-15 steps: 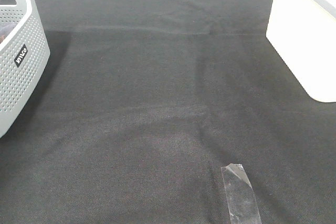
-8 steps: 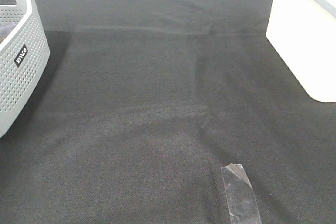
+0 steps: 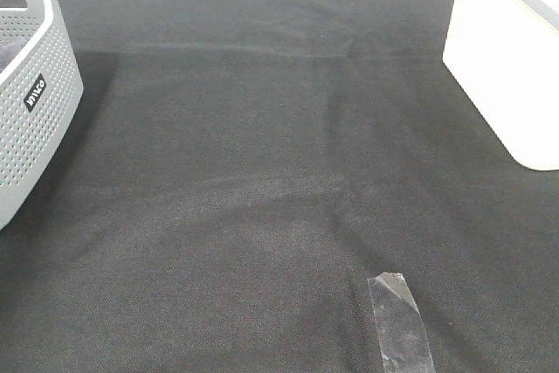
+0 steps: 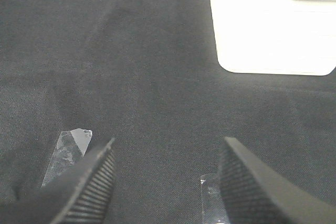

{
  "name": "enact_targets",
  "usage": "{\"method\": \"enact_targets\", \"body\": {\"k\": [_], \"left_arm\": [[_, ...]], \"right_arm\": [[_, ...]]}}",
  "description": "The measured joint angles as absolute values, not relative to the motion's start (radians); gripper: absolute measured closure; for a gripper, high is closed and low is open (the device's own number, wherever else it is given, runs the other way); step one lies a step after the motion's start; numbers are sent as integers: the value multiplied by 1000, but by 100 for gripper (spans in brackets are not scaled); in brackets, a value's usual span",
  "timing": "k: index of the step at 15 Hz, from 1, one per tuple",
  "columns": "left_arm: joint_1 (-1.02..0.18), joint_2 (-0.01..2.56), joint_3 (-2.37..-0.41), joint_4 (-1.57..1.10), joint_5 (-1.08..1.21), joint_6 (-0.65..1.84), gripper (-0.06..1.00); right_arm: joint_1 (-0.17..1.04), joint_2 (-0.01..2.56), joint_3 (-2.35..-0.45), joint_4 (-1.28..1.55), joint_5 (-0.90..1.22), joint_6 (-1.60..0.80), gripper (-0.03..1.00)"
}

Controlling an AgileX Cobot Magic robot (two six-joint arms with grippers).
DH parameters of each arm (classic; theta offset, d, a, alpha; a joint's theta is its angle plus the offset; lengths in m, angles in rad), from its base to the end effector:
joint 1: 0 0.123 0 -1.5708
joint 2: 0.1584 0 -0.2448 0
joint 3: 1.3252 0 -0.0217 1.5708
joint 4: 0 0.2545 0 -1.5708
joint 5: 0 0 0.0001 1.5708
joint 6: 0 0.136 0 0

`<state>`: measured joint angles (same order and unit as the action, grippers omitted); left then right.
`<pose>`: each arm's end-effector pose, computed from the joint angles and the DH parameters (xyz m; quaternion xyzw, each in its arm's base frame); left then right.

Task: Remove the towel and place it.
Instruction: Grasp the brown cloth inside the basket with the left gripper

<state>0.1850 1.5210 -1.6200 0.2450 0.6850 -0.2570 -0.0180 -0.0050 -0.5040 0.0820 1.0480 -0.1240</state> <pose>0.3810 0.0926 0.3722 -0.1462 0.8417 0.0965 0.5107 0.0787 0.0082 0.2621 -0.0464 0.8455 0.0032 0.5319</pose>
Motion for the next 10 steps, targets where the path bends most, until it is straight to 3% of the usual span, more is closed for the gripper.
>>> {"method": "enact_targets", "body": {"k": [10], "left_arm": [[-43,1483,-1842,206,463,-156,94]], "right_arm": [[-18,-5,-504,82,1048,-124,43]]}}
